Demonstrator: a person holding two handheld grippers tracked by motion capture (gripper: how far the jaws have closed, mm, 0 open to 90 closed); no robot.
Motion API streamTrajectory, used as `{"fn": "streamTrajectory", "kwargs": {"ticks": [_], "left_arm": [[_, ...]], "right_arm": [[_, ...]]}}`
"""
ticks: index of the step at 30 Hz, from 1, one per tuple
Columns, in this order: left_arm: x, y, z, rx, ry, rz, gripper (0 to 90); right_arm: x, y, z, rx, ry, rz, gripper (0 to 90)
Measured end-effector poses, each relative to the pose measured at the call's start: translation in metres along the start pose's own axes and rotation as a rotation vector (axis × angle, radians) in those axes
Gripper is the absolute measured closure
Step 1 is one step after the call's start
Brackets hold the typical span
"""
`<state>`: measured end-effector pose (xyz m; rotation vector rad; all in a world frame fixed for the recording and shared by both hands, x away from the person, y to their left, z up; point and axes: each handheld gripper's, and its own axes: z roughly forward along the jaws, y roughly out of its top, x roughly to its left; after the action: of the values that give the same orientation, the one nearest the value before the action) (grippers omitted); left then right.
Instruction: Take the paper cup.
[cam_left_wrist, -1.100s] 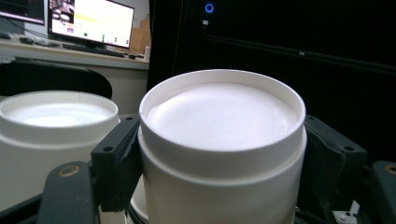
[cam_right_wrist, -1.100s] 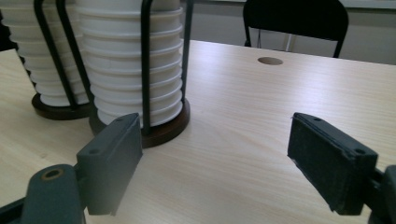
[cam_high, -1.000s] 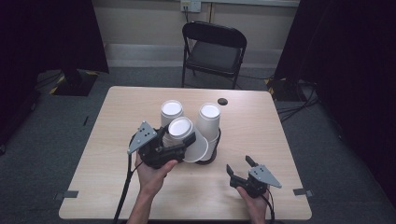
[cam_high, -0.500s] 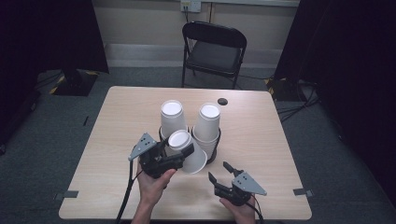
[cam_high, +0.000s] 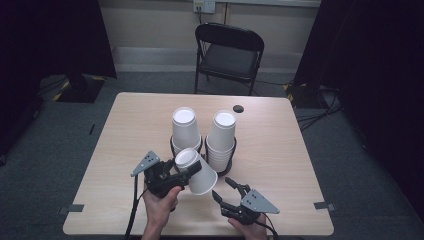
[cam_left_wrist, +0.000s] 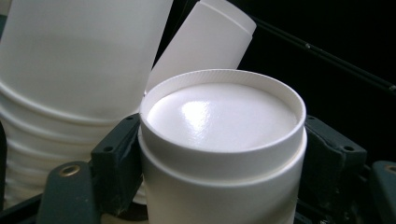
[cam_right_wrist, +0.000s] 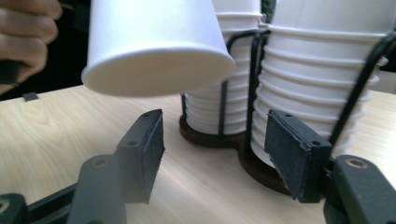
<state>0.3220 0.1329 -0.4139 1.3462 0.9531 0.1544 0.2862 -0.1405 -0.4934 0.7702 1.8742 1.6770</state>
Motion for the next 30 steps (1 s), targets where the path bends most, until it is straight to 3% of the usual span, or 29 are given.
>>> {"fn": "streamTrajectory", "kwargs": {"ticks": [1, 2, 3, 12, 30], "left_arm": [[0.001, -0.003, 0.0, -0.002, -0.009, -0.027, 23.4], [0.001, -0.003, 0.0, -0.002, -0.009, -0.027, 23.3], [0.003, -0.006, 0.0, 0.007, 0.005, -0.057, 23.4], [0.005, -0.014, -0.001, 0.008, -0.036, -0.135, 23.4], [-0.003, -0.023, 0.006, 0.04, -0.062, -0.144, 23.4]], "right_arm": [[0.001, 0.0, 0.001, -0.021, 0.015, -0.006, 39.5], [0.001, 0.0, 0.001, -0.021, 0.015, -0.006, 39.5], [0.003, 0.0, 0.002, -0.039, 0.023, -0.018, 40.2], [0.005, 0.002, 0.003, -0.089, 0.036, -0.047, 47.2], [0.005, 0.004, 0.017, -0.12, 0.048, -0.119, 58.7]]}}
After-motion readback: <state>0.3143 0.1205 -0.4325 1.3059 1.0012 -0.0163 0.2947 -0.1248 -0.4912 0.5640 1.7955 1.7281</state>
